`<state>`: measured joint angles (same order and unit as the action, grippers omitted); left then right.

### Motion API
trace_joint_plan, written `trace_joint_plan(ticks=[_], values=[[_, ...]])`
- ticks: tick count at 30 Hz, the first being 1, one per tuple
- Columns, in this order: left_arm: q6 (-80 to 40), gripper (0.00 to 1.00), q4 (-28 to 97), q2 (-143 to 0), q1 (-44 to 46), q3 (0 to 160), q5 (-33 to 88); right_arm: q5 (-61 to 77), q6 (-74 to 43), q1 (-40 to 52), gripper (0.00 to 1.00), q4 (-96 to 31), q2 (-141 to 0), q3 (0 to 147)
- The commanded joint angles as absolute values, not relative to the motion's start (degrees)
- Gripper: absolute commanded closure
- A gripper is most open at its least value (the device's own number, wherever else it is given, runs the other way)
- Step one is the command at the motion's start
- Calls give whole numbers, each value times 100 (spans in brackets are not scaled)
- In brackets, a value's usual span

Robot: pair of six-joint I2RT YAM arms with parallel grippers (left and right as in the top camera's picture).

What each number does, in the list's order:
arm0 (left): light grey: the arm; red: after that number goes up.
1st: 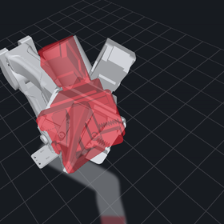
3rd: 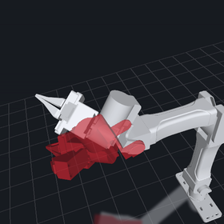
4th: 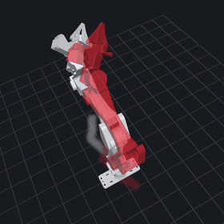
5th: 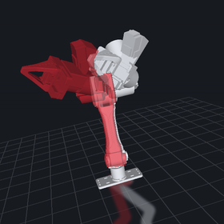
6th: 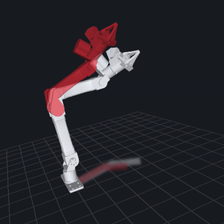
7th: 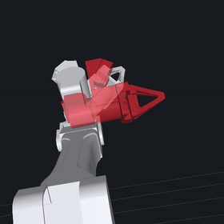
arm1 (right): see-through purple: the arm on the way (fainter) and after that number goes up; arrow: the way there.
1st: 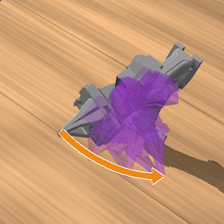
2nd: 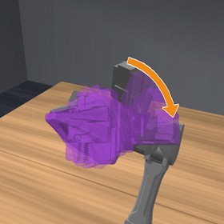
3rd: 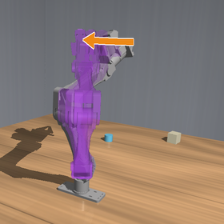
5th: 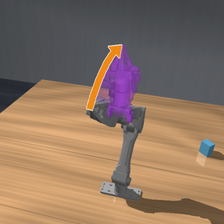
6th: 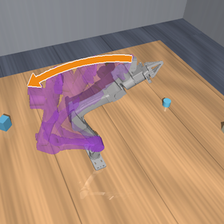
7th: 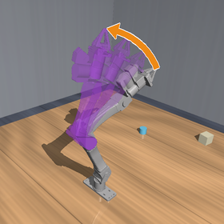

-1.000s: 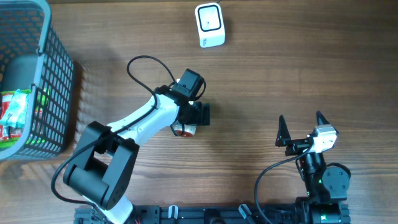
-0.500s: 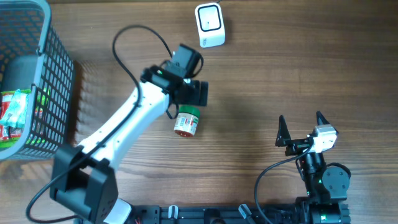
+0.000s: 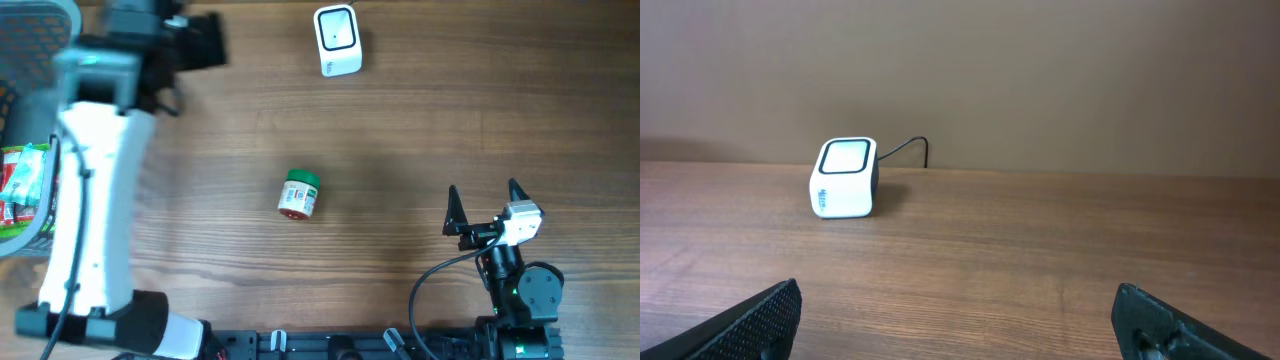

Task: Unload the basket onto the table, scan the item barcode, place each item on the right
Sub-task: 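Reach the left gripper back into the basket and grasp the snack bags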

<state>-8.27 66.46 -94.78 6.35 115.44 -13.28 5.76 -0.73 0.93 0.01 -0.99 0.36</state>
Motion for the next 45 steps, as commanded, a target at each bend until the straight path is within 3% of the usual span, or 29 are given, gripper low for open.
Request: trace_joint_plan(ticks=[1, 10, 18, 29, 45], values=[[-617, 0, 6681, -9286, -329, 11791, -1511, 567, -16, 115, 0, 32, -82, 30], [-620, 0, 6661, -9380, -2661, 11786, -1507, 565, -16, 115, 0, 32, -82, 30], [-615, 0, 6670, -9880, -3900, 11552, -1505, 567, -16, 115, 0, 32, -82, 30], [1188, 0, 6512, -11076, -4169, 10532, -985, 567, -19, 115, 0, 30, -82, 30], [2014, 0, 6399, -12309, -4169, 10374, -987, 565, -19, 115, 0, 32, -82, 30]])
